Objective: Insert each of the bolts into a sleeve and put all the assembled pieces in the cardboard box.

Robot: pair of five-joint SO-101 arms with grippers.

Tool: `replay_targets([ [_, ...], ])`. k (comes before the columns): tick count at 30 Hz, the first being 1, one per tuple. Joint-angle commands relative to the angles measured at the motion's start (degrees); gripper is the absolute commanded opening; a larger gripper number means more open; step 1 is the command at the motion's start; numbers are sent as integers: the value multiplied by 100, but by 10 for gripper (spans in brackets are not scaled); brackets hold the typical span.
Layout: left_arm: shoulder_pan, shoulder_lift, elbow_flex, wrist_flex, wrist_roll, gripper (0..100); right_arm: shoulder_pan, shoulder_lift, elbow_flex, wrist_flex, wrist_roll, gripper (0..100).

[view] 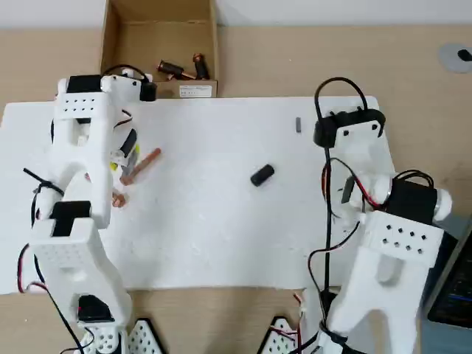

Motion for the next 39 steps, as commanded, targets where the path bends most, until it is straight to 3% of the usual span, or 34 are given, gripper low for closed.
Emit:
replay_targets([
  [1,114,110,-431,26,-308,104,75,-154,-4,-105,-26,10],
  [21,334,1851,-1398,18,-765,98,66,-145,303,-422,-18,11],
  [25,343,1974,-1424,18,-721,0,66,-154,303,-413,-18,11],
  [33,281,1938,-2180,440,281,5,66,-171,303,-378,-18,11],
  [39,281,1938,-3253,563,2338,3,66,-171,303,-369,-18,11],
])
